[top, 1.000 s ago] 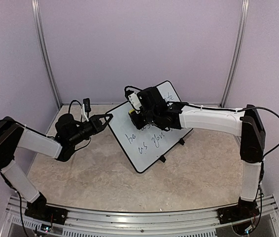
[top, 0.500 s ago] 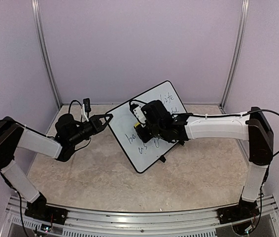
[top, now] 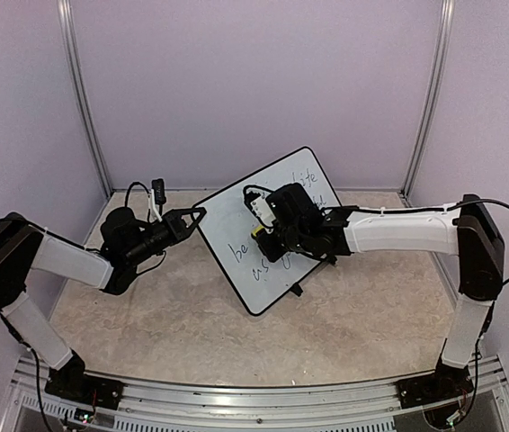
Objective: Erase the whiteboard
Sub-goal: Erase the whiteboard at the center of the board.
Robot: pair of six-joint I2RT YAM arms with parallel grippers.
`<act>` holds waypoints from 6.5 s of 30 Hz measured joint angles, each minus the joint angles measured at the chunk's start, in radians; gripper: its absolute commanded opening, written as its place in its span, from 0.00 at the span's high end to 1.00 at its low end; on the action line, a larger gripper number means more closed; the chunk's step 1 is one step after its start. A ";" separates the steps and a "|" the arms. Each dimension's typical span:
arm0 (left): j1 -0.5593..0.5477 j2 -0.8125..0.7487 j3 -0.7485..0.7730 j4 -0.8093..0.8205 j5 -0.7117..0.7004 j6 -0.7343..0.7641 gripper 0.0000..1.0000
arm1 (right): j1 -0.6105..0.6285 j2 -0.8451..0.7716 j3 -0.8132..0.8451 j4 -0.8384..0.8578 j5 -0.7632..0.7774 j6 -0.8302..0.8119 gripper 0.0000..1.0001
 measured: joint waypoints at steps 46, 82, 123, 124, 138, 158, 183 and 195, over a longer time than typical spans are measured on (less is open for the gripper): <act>0.000 -0.002 -0.001 -0.016 -0.012 -0.029 1.00 | -0.126 0.074 0.099 0.153 0.014 -0.001 0.87; 0.000 -0.004 -0.005 -0.014 -0.006 -0.023 1.00 | -0.179 0.061 -0.014 0.381 -0.066 0.000 0.88; -0.001 -0.013 -0.006 -0.023 0.000 -0.019 1.00 | -0.124 0.062 0.013 0.301 0.028 -0.021 0.89; -0.001 -0.013 -0.006 -0.023 0.000 -0.019 1.00 | -0.116 0.054 -0.003 0.298 0.033 -0.021 0.89; -0.001 -0.013 -0.006 -0.022 0.003 -0.012 1.00 | -0.064 0.005 -0.100 0.269 0.092 -0.007 0.90; -0.001 -0.013 -0.006 -0.022 0.003 -0.016 1.00 | -0.160 0.092 0.105 0.196 0.092 -0.029 0.89; -0.001 -0.013 -0.008 -0.022 0.003 -0.018 1.00 | -0.137 0.061 0.032 0.294 -0.051 0.005 0.83; 0.000 -0.013 -0.009 -0.021 -0.012 -0.031 1.00 | -0.125 0.121 0.046 0.460 0.005 0.003 0.87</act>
